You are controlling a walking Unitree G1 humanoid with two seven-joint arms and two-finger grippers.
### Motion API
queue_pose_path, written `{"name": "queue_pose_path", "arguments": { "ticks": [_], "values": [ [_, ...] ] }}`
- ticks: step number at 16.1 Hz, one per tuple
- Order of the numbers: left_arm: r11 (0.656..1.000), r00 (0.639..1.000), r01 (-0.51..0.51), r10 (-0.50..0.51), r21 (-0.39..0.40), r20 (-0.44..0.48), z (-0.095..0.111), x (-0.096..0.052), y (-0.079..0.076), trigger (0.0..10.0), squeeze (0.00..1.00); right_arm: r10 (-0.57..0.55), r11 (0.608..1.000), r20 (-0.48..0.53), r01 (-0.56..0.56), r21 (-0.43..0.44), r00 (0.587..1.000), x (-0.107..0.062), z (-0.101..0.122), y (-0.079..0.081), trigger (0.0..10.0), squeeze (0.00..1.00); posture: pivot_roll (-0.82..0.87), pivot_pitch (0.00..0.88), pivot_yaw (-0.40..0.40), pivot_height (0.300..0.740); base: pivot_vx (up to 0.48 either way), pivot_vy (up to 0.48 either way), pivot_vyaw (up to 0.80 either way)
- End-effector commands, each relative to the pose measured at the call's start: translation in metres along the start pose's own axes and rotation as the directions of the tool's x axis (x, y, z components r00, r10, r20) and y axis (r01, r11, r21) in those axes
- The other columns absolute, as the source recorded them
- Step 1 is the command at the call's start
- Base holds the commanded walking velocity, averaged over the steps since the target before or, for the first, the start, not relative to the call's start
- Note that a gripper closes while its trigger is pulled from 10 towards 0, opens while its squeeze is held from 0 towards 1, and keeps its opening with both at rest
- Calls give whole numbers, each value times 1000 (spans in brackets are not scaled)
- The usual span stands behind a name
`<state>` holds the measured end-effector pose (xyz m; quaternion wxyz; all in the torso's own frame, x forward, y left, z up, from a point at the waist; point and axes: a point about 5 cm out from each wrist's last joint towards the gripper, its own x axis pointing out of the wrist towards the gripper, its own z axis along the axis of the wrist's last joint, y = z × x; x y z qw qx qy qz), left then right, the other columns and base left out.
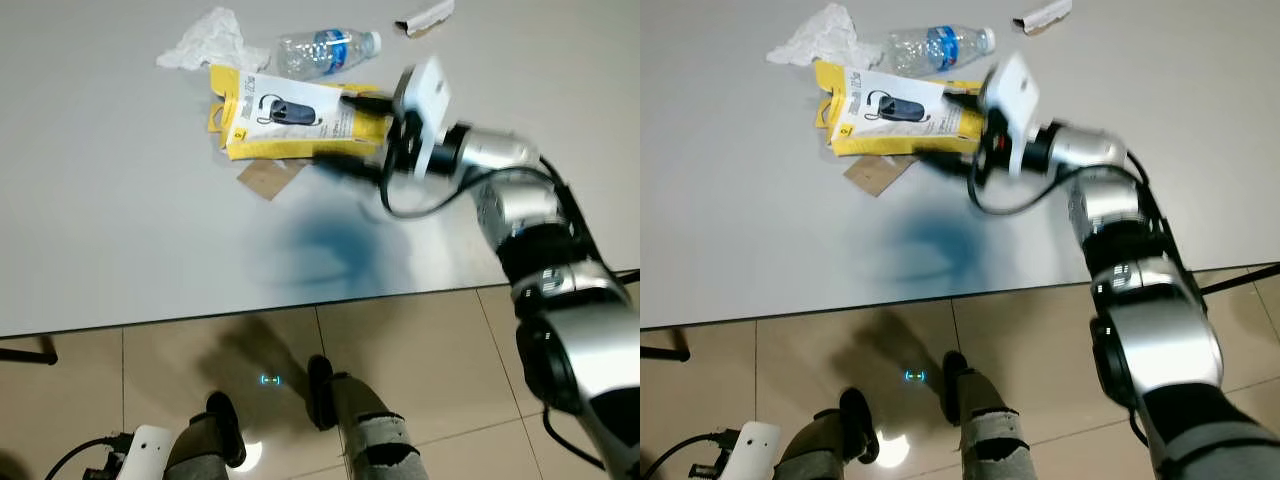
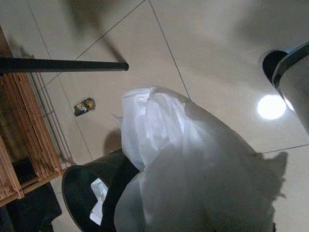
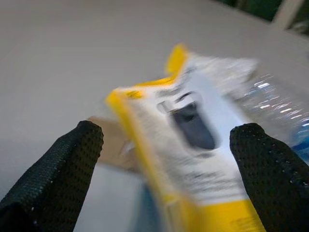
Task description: Picking trash to rubbish bin
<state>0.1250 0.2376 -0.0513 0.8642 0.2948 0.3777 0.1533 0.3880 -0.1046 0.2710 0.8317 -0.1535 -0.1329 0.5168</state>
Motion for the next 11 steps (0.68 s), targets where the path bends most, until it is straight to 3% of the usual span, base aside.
{"name": "queue_pose_path", "arguments": {
  "ticks": [1, 7, 11],
  "values": [
    [992, 977, 104, -88, -74, 195, 53, -4, -31, 10000, 0, -30, 999, -9, 30, 14, 1000, -4, -4, -3, 10000, 0, -18, 304, -316, 740, 0, 0, 0],
    [992, 977, 107, -93, -66, 193, 52, -4, -30, 10000, 0, -10, 998, -59, 14, 65, 998, -2, -15, -2, 10000, 0, -17, 317, -317, 740, 0, 0, 0],
    [993, 978, 105, -92, -58, 188, 50, -4, -28, 10000, 0, 29, 992, -124, -14, 122, 992, -2, -37, 11, 10000, 0, -15, 329, -318, 740, 0, 0, 0]
  ]
}}
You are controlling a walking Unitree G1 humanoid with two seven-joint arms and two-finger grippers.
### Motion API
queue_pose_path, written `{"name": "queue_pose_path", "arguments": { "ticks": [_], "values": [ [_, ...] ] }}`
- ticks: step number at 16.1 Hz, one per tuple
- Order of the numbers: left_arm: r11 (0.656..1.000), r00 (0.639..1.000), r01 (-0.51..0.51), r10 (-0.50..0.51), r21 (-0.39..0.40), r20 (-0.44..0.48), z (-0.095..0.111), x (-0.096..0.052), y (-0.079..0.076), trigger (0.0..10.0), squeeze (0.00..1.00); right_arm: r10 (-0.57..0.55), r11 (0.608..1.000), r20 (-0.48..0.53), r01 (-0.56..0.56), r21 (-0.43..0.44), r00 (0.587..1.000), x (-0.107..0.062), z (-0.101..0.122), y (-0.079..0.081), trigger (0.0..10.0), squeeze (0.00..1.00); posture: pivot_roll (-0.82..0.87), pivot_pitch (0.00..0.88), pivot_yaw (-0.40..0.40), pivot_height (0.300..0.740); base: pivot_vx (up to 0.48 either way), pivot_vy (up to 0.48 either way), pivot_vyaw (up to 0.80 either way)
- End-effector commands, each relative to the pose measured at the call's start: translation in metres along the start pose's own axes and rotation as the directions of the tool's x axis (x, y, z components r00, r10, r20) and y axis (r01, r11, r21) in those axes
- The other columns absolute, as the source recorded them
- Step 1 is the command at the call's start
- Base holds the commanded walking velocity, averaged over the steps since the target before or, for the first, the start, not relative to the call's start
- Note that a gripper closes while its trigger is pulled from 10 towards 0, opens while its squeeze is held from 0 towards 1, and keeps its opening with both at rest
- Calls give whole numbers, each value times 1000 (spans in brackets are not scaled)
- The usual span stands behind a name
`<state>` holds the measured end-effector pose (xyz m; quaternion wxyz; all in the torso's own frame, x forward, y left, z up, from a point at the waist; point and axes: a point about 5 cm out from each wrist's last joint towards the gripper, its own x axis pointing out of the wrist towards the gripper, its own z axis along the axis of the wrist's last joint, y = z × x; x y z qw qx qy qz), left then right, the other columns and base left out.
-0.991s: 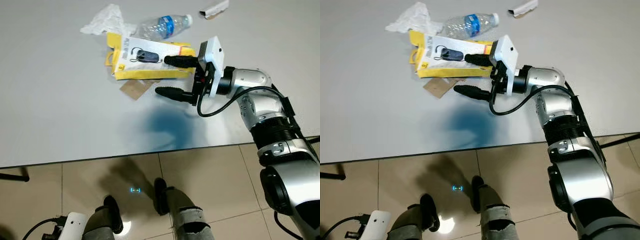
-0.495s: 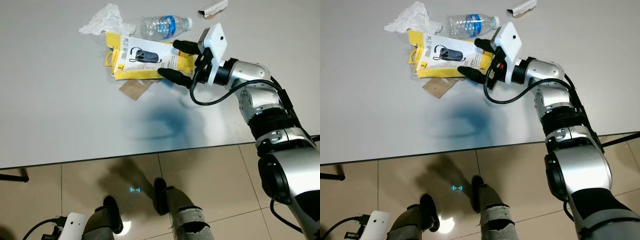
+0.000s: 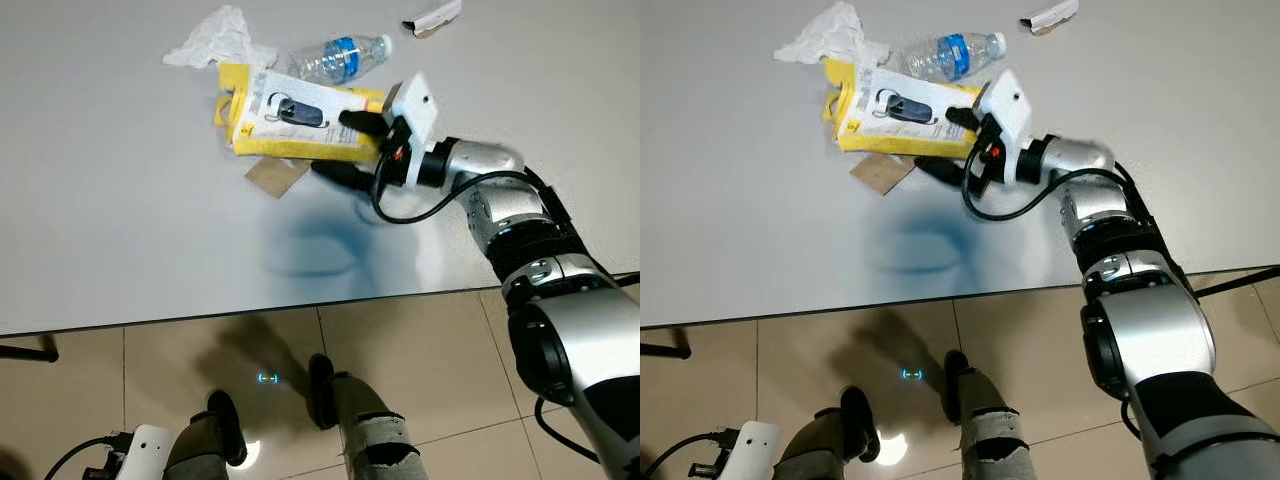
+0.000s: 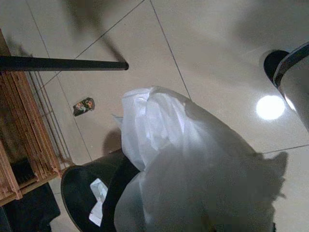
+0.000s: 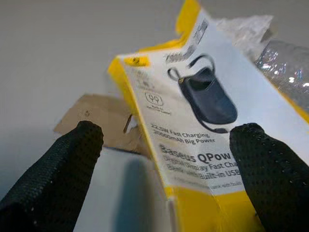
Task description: Picking trash to rubbish bin
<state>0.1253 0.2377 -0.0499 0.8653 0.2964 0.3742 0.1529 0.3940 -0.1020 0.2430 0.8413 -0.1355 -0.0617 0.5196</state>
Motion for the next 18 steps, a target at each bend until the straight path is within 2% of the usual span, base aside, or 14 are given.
{"name": "queue_pose_path", "arguments": {
  "ticks": [1, 8, 14, 15, 18],
  "values": [
    [993, 979, 107, -95, -59, 181, 49, -4, -29, 10000, 0, 8, 999, -36, -7, 33, 999, -4, -15, 4, 10000, 0, -12, 333, -320, 740, 0, 0, 0],
    [992, 979, 116, -105, -56, 174, 48, -6, -32, 10000, 0, 15, 994, -88, -6, 105, 996, -7, -40, 15, 10000, 0, -12, 341, -326, 740, 0, 0, 0],
    [992, 979, 116, -105, -53, 174, 49, -4, -32, 10000, 0, -1, 992, -96, 12, 122, 995, -8, -47, 17, 10000, 0, -5, 331, -319, 740, 0, 0, 0],
    [992, 979, 116, -106, -53, 173, 49, -4, -32, 10000, 0, -12, 993, -113, 25, 115, 993, -9, -49, 17, 0, 0, 2, 313, -313, 740, 0, 0, 0],
    [992, 978, 124, -115, -38, 176, 53, 3, -31, 10000, 0, -42, 990, -114, 57, 128, 993, -8, -55, 20, 0, 0, 29, 273, -274, 740, 0, 0, 0]
  ]
}}
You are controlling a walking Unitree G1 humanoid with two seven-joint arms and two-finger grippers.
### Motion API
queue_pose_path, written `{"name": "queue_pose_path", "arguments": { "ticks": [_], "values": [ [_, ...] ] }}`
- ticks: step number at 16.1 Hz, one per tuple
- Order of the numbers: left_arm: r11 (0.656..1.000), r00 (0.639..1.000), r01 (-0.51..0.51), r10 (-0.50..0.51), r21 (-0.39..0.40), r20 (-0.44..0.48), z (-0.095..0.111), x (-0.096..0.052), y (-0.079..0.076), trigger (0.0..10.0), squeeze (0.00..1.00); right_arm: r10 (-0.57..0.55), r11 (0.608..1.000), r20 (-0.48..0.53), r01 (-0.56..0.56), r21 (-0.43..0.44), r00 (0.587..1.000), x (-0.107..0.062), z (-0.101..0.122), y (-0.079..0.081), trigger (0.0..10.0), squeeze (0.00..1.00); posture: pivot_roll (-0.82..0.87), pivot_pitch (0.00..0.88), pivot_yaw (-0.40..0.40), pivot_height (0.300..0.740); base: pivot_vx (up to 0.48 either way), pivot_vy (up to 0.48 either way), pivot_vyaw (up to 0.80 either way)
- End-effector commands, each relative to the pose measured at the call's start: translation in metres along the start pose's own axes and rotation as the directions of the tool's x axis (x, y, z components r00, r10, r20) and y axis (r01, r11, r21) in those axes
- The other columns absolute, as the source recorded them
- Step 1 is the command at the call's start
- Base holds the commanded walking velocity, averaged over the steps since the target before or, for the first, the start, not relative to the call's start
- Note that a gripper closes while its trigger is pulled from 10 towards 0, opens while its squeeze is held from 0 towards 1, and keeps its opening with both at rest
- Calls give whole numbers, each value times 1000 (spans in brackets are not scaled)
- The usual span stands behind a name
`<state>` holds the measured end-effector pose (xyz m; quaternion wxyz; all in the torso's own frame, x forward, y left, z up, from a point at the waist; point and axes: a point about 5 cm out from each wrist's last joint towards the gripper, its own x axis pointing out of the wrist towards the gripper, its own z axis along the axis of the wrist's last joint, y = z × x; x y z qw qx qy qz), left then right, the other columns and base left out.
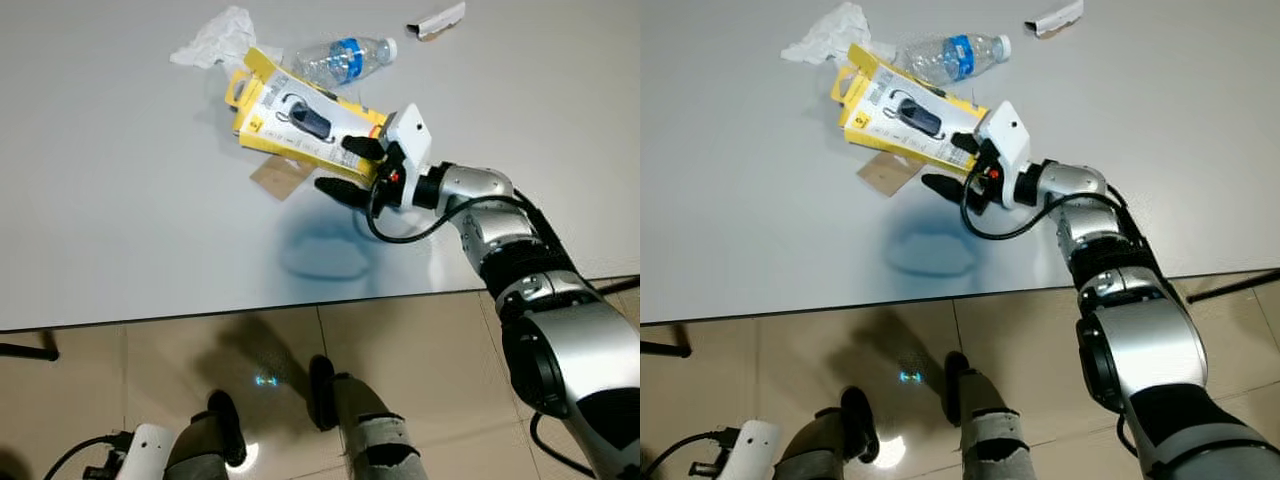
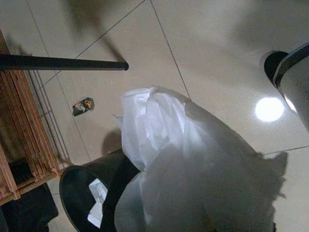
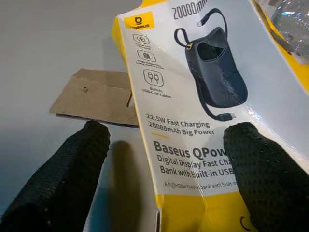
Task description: Picking trash to rubbish bin
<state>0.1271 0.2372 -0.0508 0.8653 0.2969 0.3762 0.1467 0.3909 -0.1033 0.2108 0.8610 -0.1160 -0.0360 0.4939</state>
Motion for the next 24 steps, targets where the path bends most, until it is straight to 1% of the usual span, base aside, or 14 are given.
{"name": "queue_pose_path", "arguments": {
  "ticks": [1, 5, 11, 20, 24],
  "values": [
    [993, 978, 112, -103, -38, 183, 55, 5, -26, 10000, 0, 13, 998, -83, -7, 67, 997, -5, -28, 9, 0, 0, 40, 259, -261, 740, 0, 0, 0],
    [994, 976, 104, -96, -33, 194, 60, 11, -21, 10000, 0, 10, 997, -89, -4, 71, 996, -4, -32, 13, 0, 0, 50, 249, -250, 740, 0, 0, 0],
    [994, 977, 102, -94, -33, 194, 60, 12, -20, 10000, 0, 6, 997, -82, 0, 73, 997, -3, -31, 13, 0, 0, 56, 245, -250, 740, 0, 0, 0],
    [993, 974, 108, -97, -42, 205, 63, 9, -25, 10000, 0, 5, 997, -81, 1, 79, 997, -6, -33, 12, 0, 0, 47, 252, -259, 740, 0, 0, 0],
    [993, 973, 109, -97, -46, 208, 64, 8, -27, 10000, 0, -1, 997, -77, 7, 79, 997, -8, -31, 9, 0, 0, 34, 270, -272, 740, 0, 0, 0]
  ]
}}
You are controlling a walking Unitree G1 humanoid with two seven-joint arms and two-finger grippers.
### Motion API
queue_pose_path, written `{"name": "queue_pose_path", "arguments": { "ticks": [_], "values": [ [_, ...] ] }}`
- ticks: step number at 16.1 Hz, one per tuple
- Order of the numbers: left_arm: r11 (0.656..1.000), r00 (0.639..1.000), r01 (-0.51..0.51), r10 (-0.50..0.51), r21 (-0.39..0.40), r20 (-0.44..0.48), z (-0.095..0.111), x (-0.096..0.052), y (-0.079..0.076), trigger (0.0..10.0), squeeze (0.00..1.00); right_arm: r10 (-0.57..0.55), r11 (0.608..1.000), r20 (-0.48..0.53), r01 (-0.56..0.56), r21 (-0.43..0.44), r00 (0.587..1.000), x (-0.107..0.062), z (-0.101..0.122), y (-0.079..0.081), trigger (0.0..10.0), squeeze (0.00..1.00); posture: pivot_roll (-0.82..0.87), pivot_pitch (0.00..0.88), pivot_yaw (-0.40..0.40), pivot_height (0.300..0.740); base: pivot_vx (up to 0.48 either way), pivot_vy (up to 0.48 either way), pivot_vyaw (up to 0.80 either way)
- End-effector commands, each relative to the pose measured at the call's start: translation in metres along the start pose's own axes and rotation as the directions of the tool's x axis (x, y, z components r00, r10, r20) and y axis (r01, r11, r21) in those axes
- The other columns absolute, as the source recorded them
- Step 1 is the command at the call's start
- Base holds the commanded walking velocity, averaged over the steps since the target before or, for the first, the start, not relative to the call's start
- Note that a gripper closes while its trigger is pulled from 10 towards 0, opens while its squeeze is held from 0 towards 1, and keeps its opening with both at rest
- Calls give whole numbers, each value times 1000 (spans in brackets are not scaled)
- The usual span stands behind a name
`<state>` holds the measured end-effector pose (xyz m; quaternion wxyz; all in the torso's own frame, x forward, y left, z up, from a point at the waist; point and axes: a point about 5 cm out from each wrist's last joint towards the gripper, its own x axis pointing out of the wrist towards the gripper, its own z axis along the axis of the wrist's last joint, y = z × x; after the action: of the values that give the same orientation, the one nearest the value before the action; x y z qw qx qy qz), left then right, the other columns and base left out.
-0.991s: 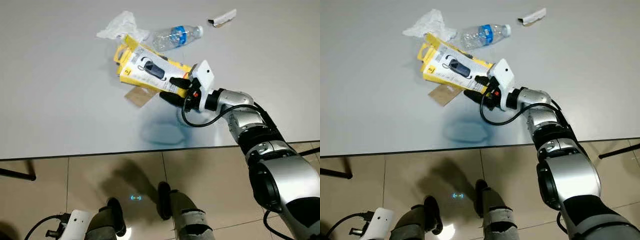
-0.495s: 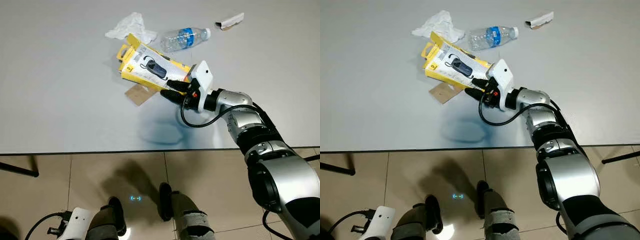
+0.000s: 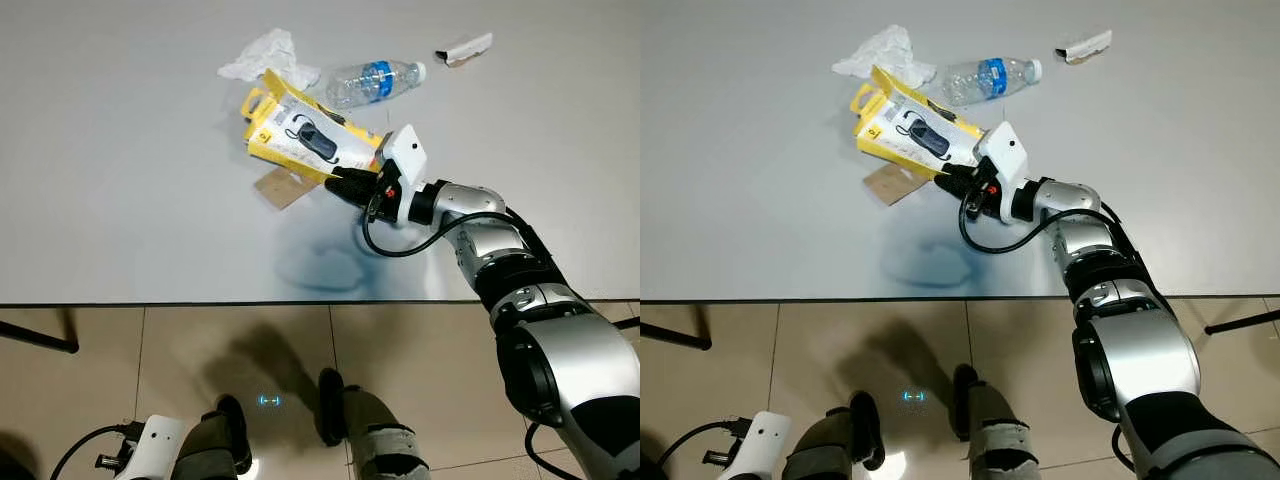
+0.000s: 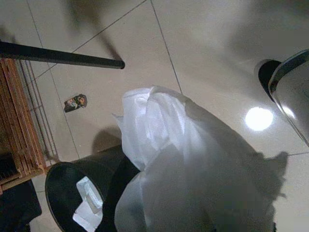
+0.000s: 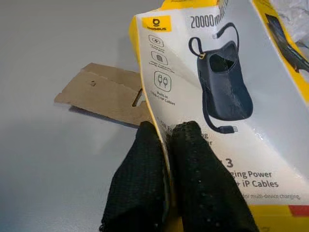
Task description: Picking trash to rubbish bin
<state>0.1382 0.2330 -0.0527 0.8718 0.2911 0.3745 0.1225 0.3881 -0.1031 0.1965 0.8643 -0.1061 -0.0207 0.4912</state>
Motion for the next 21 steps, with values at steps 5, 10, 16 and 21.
{"name": "queue_pose_path", "arguments": {
  "ticks": [5, 10, 16, 21],
  "values": [
    [996, 981, 66, -54, -57, 185, 55, 1, -25, 10000, 0, 1, 999, -69, 2, 51, 998, -12, -20, 0, 0, 0, 25, 283, -285, 740, 0, 0, 0],
    [997, 981, 58, -47, -56, 188, 57, 5, -23, 10000, 0, -31, 999, -44, 33, 33, 999, -11, -13, -3, 3529, 0, 32, 271, -276, 740, 0, 0, 0],
    [997, 977, 57, -44, -57, 211, 68, 12, -21, 10000, 0, -29, 997, 227, 45, -66, 973, -7, 52, -17, 10000, 0, 27, 234, -261, 740, 0, 0, 0],
    [996, 964, 71, -52, -61, 262, 92, 21, -22, 10000, 0, -31, 985, 412, 97, -141, 911, -13, 108, -24, 10000, 0, 30, 171, -235, 740, 0, 0, 0]
  ]
}}
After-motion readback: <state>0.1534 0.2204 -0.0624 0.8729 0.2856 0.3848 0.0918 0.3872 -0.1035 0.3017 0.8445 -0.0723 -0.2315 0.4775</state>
